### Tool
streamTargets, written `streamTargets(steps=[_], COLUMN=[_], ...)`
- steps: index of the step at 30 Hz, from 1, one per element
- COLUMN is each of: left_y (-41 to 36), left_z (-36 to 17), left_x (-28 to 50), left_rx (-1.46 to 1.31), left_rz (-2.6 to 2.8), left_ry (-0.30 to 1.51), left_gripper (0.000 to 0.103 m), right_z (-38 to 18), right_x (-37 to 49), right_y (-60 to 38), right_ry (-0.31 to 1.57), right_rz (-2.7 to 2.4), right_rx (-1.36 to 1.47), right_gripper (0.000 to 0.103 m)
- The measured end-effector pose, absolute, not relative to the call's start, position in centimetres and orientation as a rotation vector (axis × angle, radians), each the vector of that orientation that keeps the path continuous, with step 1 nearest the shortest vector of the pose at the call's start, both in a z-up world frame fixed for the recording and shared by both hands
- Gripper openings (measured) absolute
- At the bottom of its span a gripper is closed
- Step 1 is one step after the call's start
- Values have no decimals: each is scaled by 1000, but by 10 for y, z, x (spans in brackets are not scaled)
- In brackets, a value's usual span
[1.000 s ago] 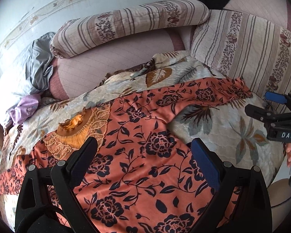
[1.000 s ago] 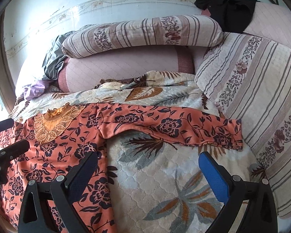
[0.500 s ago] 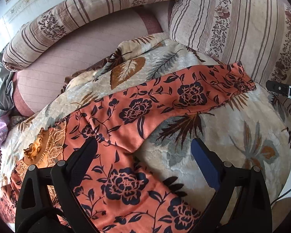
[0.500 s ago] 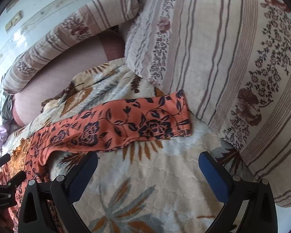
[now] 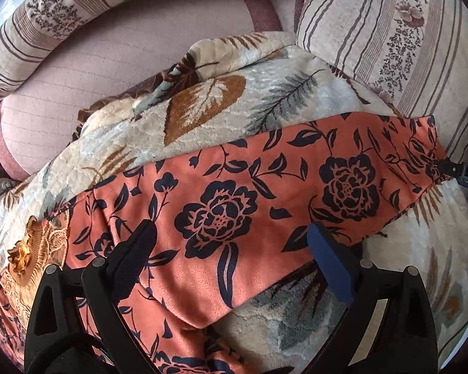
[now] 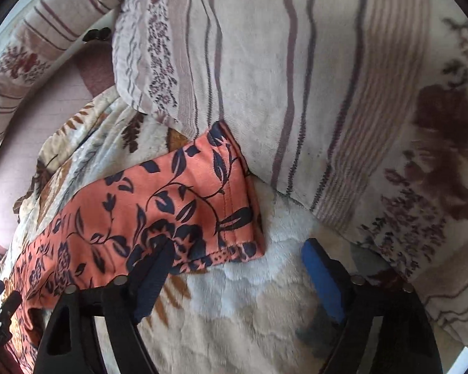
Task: Fold small clothes
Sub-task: 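Grasp the orange shirt's sleeve cuff with the right gripper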
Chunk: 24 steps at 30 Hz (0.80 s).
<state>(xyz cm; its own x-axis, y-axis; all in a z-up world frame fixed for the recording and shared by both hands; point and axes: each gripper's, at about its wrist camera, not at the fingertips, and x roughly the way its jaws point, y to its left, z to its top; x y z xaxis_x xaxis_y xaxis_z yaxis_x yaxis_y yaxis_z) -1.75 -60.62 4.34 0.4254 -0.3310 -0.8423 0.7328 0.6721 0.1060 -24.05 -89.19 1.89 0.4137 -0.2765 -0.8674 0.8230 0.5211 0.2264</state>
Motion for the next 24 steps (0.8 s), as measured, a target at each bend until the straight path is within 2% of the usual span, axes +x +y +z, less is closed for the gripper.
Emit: streamTargets(steps=[2, 4, 5, 6, 7, 11, 14, 15, 22, 23, 24], left_y=[-608, -607, -605, -602, -598, -574, -548, -538, -466, -459, -453], left_z=[28, 14, 8, 6, 7, 28, 51, 58, 102, 104, 106], left_x=[-10, -4, -2, -1, -1, 5, 16, 21, 43, 44, 44], left_rx=[513, 515, 512, 504, 492, 427, 331, 296, 109, 118, 134], left_rz=[-690, -690, -693, -697, -702, -724, -755, -764, -713, -704, -689], left_ry=[956, 1017, 1047, 1062, 1058, 1029, 1048, 1058, 1065, 1053, 1037], left_gripper=[98, 98, 98, 98, 98, 98, 98, 98, 98, 98, 98], right_z=[12, 13, 13, 14, 15, 31, 57, 66, 125, 130, 131], right_x=[-237, -234, -232, -231, -230, -227, -218, -212, -151, -148, -148], right_y=[-897, -899, -900, -900, -900, -894, -876, -866, -779, -775, -772], right_ry=[884, 874, 872, 877, 880, 812, 734, 714, 663, 652, 647], right_rz=[-793, -810, -816, -829, -830, -785, -679, -640, -401, -407, -418], right_rx=[728, 712, 712, 707, 711, 730, 727, 713, 618, 622, 623], right_gripper=[74, 65, 49, 28, 20, 7, 5, 1, 1, 1, 10])
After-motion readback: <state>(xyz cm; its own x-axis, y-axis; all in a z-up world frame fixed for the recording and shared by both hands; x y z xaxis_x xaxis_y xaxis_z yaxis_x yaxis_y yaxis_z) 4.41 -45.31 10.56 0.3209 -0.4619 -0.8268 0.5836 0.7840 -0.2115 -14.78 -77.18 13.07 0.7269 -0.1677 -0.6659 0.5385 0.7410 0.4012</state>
